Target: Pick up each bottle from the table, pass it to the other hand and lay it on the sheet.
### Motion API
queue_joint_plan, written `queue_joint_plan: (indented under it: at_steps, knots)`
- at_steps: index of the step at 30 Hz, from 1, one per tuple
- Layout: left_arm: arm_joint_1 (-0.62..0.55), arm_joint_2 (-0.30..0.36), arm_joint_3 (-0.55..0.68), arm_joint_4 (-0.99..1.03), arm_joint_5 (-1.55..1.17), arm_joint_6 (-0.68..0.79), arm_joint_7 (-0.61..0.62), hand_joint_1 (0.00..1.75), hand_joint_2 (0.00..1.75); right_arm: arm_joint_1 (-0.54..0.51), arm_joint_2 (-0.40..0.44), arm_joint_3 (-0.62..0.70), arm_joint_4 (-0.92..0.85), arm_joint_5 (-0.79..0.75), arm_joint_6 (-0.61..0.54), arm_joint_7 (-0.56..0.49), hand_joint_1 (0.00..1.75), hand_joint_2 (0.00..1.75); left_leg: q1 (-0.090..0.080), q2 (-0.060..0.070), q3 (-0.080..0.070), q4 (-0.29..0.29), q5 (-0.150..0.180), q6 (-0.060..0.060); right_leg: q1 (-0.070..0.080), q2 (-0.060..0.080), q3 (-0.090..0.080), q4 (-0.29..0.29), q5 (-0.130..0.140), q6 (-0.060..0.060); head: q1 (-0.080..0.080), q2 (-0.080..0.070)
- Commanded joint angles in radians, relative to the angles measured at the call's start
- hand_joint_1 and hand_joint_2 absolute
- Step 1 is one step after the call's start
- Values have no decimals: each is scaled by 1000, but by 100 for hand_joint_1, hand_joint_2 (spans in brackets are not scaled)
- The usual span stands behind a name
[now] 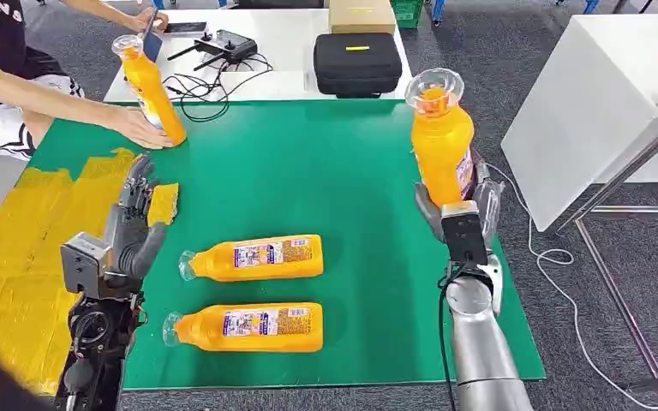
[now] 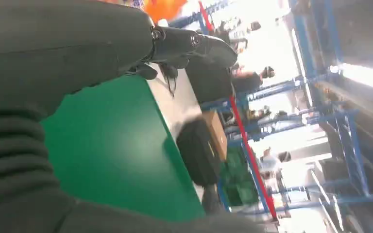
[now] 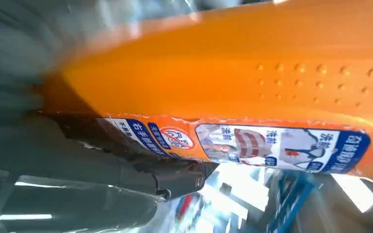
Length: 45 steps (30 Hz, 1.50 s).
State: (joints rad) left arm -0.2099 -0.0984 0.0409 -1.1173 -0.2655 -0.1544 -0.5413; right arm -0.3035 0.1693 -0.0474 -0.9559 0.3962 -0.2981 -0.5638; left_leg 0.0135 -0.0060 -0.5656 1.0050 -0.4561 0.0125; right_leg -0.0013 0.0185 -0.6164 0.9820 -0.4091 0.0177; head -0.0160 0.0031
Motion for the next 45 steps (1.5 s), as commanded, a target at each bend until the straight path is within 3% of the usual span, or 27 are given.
queue_joint_plan:
  at_steps: [1, 12, 17, 27, 35, 45]
  knots:
    - [-26, -21, -123, -7, 32, 18, 50, 0, 175, -33, 41, 232, 8, -137, 129, -27, 175, 175, 0, 1, 2, 0, -1, 0, 0, -1, 1, 0, -1, 0, 0, 0]
    - [-7, -8, -169, -3, 60, 40, 55, 0, 175, -137, 87, 458, 192, -116, 189, -23, 175, 175, 0, 4, 7, -3, -2, 0, 0, 1, 7, -2, -1, 0, 0, 0]
    - [3, -12, -171, -20, 68, 35, 59, 0, 175, -148, 96, 491, 218, -101, 187, -21, 175, 175, 0, 3, 3, -1, -1, 0, 0, 1, 3, -1, -1, 0, 0, 0]
    - [3, -10, -181, -33, 87, 19, 76, 0, 175, -167, 130, 591, 330, -5, 99, 14, 175, 175, 0, 1, 7, -3, -2, 0, 0, -2, 7, -2, -2, 0, 0, 0]
    - [11, -8, -182, -37, 111, 4, 75, 0, 175, -184, 129, 588, 409, 16, 38, 22, 175, 175, 0, 0, 3, -2, -1, 0, 0, -1, 3, -1, -1, 0, 0, 0]
    - [19, -11, -168, -48, 120, 4, 71, 0, 175, -165, 87, 439, 306, -64, -85, -1, 175, 175, 0, -2, 2, -1, -1, 0, 0, -3, 3, -1, -1, 1, 0, 0]
